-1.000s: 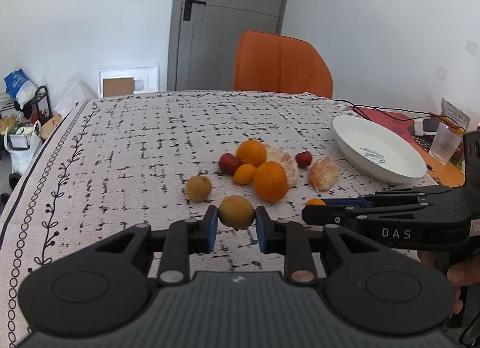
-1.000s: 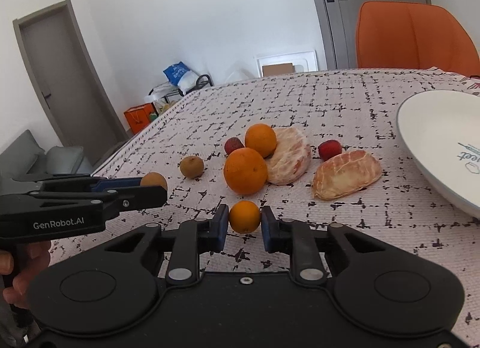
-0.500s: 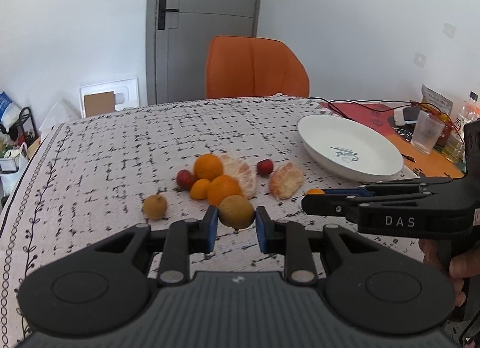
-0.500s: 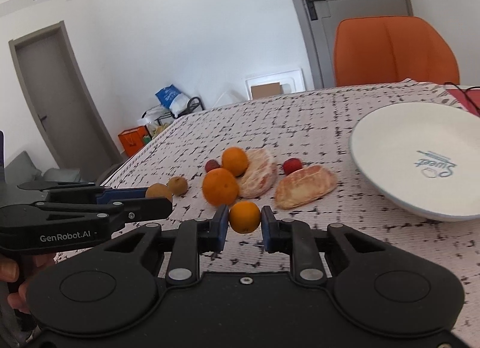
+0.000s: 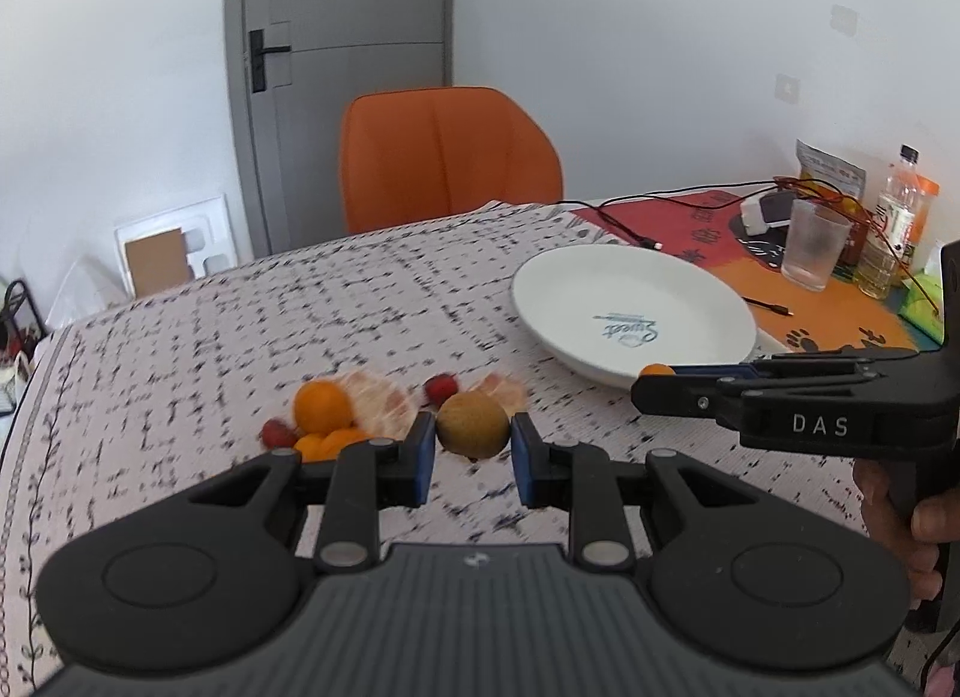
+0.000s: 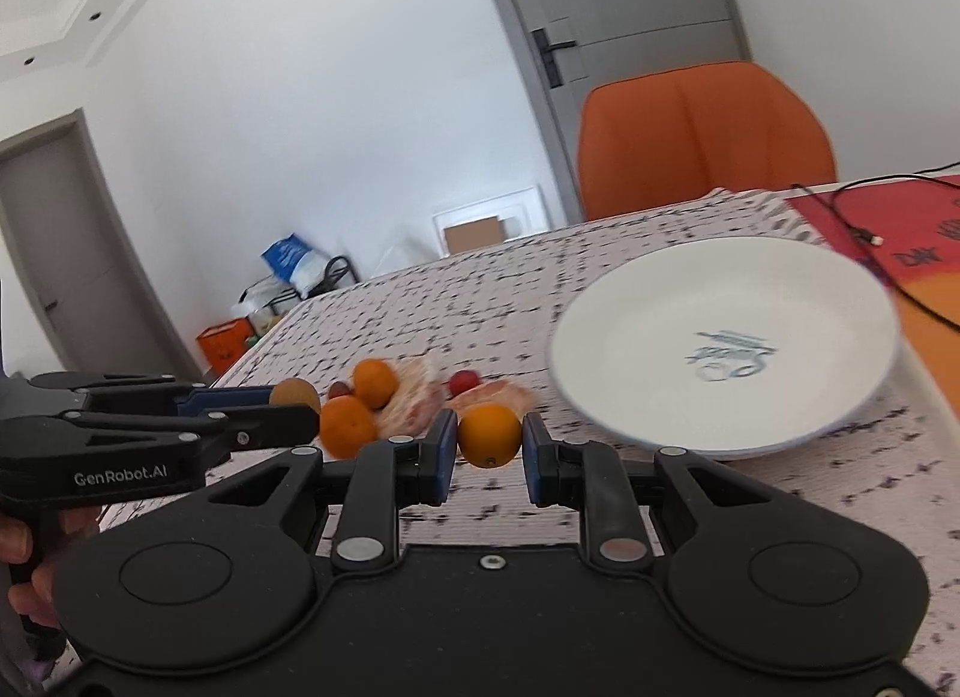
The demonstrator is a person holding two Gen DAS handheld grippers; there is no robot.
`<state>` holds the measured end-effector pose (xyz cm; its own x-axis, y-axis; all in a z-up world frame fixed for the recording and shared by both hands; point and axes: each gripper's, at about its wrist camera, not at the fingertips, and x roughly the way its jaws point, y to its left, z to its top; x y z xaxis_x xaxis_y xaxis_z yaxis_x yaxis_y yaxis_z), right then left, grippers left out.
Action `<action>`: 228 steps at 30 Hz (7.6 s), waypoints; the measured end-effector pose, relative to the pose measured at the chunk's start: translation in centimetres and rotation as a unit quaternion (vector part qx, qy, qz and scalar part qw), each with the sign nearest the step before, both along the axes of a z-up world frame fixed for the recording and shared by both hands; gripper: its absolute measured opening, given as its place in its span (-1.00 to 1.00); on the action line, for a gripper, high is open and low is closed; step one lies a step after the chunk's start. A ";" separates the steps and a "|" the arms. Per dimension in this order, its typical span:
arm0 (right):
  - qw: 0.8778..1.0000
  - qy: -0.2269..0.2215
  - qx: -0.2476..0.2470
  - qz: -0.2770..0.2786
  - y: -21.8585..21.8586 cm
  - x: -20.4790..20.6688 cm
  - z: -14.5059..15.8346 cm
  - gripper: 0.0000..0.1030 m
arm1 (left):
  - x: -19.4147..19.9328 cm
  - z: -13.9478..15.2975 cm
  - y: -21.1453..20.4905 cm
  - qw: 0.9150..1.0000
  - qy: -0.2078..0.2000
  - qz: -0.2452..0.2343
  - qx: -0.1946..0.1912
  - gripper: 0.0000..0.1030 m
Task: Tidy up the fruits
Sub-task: 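Carry both fruits over the white bowl and open both grippers, then withdraw both grippers from the bowl back toward the fruit pile, then close the left gripper on another brown-yellow round fruit, then close the right gripper on the large orange, then carry the large orange and brown-yellow fruit toward the white bowl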
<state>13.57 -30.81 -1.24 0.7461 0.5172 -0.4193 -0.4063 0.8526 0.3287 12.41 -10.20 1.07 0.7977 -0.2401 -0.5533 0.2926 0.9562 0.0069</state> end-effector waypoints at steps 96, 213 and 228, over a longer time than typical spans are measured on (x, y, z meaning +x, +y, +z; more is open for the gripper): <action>0.999 -0.012 -0.031 0.010 6.3 -1.3 1.6 1.00 | -1.7 0.8 10.1 0.990 -0.040 0.133 -0.008 0.70; 0.983 0.033 -0.091 0.159 15.3 -0.2 -1.4 -0.28 | -7.2 -1.2 12.9 0.980 -0.007 0.181 -0.081 -0.53; 0.989 0.014 -0.076 0.124 11.4 -1.5 -0.4 -0.28 | -8.4 -1.1 8.5 0.985 -0.010 0.141 -0.093 -0.53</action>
